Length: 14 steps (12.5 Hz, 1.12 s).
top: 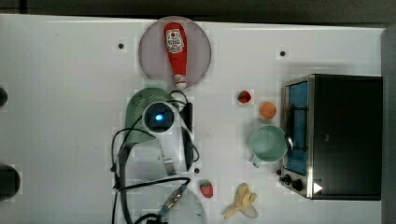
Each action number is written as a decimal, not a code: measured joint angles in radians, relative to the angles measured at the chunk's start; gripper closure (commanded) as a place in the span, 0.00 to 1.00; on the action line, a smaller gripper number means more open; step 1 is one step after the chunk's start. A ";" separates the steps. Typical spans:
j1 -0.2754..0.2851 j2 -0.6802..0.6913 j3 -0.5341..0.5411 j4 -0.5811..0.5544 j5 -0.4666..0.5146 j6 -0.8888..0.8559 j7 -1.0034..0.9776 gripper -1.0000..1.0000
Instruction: Drag strainer left to right.
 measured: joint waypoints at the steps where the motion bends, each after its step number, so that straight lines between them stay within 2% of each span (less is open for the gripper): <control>1: -0.011 -0.001 -0.024 -0.008 -0.005 -0.007 -0.029 0.00; 4: -0.033 -0.012 -0.108 -0.039 0.009 -0.018 -0.097 0.00; 7: -0.076 -0.026 -0.139 -0.049 0.001 -0.013 -0.145 0.00; 14: -0.076 -0.036 -0.218 -0.047 0.014 0.012 -0.273 0.00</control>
